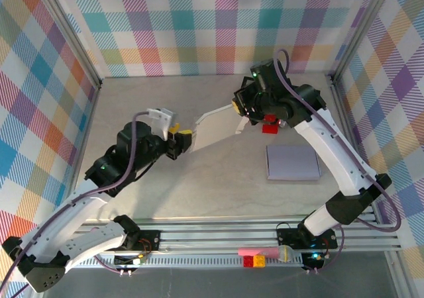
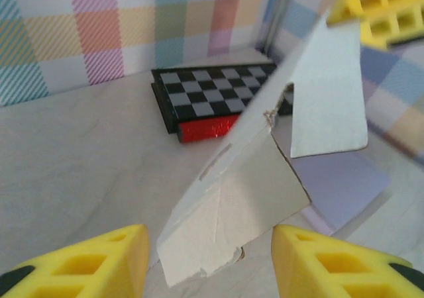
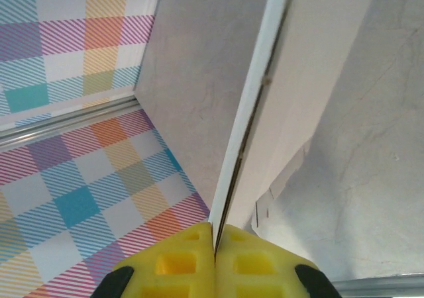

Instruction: Fold the paper box

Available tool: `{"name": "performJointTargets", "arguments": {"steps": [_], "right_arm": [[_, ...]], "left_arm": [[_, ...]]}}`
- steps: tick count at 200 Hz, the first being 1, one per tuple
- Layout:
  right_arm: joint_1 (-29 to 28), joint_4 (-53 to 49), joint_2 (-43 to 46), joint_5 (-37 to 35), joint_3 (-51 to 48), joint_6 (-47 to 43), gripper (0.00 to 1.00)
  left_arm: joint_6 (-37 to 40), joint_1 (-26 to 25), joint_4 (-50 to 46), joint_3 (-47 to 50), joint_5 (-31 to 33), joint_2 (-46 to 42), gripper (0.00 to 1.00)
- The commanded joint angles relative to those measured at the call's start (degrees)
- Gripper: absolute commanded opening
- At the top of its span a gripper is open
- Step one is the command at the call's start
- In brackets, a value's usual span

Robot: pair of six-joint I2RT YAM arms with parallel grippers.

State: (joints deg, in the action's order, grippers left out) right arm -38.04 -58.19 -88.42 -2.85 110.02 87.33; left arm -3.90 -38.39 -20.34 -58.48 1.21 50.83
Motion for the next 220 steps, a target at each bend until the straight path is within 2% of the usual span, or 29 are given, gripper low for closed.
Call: {"name": "performJointTargets", "arguments": {"steps": [1, 13, 43, 62, 74, 148, 167, 184, 220], "right_arm": [[-1.1, -6.5, -6.1, -0.8, 6.2, 4.1, 0.0], [-1.1, -5.5, -9.4, -1.1, 8.5, 4.7, 0.0], [-0.6, -2.7, -17.7, 0.7, 11.7, 6.6, 0.0], [-0.8, 1.5, -21.0, 1.1, 11.4, 5.8, 0.0], [-0.8, 6.0, -22.0, 1.5, 9.0, 5.5, 0.0], [-1.2, 34.0, -22.7, 8.1, -10.3, 1.8, 0.0], [-1.2, 39.2, -21.5, 8.7, -14.9, 1.2, 0.0], [-1.0, 39.1, -20.1, 8.3, -16.0, 1.7, 0.0], [-1.0, 31.4, -14.8, 4.6, -13.6, 4.3, 0.0]], "left_arm": [[-10.8, 3.6, -2.2, -5.2, 3.2, -0.7, 0.48], [-15.7, 7.3, -6.0, -8.1, 3.0, 0.5, 0.46], [-26.0, 18.6, -10.9, -11.0, -5.5, 2.2, 0.45], [-28.9, 24.8, -16.6, -12.7, -10.8, 4.8, 0.41], [-29.2, 26.8, -19.1, -12.9, -12.8, 6.1, 0.39], [-28.1, 28.2, -19.1, -4.8, -14.0, 12.1, 0.39], [-26.6, 28.2, -17.9, -1.8, -14.4, 13.0, 0.35], [-25.8, 28.2, -18.8, 0.9, -14.7, 13.0, 0.3], [-31.6, 28.2, -15.3, 8.7, -15.9, 8.4, 0.31]]}}
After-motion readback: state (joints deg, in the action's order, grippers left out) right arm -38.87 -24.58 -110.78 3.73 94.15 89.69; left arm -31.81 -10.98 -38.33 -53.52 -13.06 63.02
